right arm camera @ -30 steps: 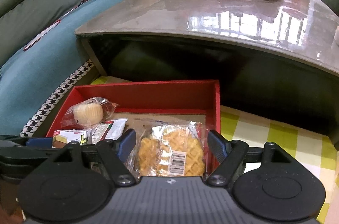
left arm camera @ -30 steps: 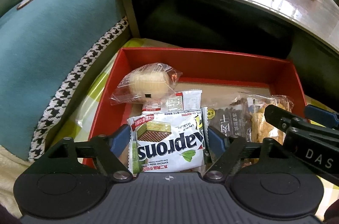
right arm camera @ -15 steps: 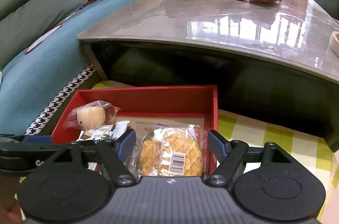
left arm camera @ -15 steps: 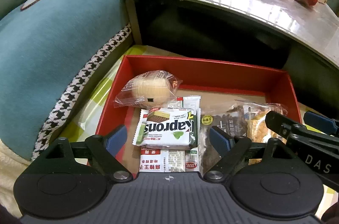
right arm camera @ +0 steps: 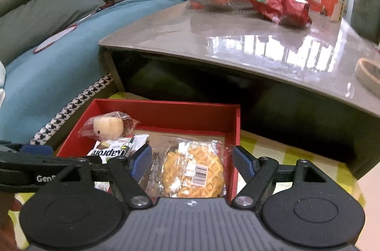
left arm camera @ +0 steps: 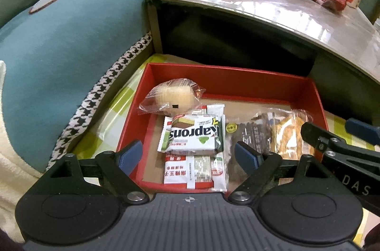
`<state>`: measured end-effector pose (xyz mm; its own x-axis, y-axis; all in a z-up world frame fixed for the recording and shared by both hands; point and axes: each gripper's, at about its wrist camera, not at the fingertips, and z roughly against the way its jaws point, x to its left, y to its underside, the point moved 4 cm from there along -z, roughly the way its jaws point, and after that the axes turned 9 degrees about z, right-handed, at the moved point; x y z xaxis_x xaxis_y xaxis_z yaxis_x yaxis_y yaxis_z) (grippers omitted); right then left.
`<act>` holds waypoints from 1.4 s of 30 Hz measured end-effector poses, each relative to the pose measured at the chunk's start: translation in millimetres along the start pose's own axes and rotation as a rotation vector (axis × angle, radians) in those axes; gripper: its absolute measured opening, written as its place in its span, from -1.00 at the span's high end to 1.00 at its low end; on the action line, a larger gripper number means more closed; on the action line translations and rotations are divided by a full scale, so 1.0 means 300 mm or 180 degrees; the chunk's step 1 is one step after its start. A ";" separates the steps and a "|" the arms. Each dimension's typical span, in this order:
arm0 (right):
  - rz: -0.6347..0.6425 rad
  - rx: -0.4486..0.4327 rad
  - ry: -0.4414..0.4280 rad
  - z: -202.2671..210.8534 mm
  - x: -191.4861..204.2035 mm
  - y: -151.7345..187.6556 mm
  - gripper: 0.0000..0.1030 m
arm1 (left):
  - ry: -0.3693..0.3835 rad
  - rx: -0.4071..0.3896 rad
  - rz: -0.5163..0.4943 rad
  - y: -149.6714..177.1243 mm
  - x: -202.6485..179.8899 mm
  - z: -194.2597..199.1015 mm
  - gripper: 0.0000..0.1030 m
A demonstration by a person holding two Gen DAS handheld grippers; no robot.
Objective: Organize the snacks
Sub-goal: 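Move both grippers back to the gold and blue packets on the tablecloth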
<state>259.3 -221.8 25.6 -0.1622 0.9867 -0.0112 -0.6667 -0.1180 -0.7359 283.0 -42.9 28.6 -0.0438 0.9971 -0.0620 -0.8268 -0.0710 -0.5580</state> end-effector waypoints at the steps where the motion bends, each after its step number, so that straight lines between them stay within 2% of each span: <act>1: 0.0042 -0.0018 0.0020 0.010 0.008 0.002 -0.56 | -0.0009 -0.0013 -0.0019 0.007 0.002 0.008 -0.73; 6: 0.0238 -0.0081 0.0111 0.064 0.049 0.015 -0.56 | -0.0025 -0.0025 -0.0057 0.044 0.022 0.039 -0.73; 14: 0.0394 -0.0100 0.0109 0.135 0.106 0.057 -0.56 | -0.0041 0.0011 -0.0121 0.117 0.051 0.079 -0.73; 22: 0.0430 0.0280 0.0083 0.136 0.151 0.156 -0.57 | -0.0128 0.0144 -0.0246 0.218 0.081 0.087 -0.73; 28: 0.0221 0.0631 -0.0213 0.115 0.159 0.239 -0.57 | -0.0183 0.0292 -0.0324 0.289 0.109 0.076 -0.74; 42: 0.0348 0.0810 -0.0199 0.122 0.207 0.293 -0.57 | -0.0278 0.0397 -0.0490 0.359 0.130 0.064 -0.74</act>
<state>164.1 -174.9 -15.1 -0.2824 0.9587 -0.0335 -0.8028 -0.2553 -0.5388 181.5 -11.3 -18.1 0.0446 0.9948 0.0910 -0.8902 0.0809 -0.4483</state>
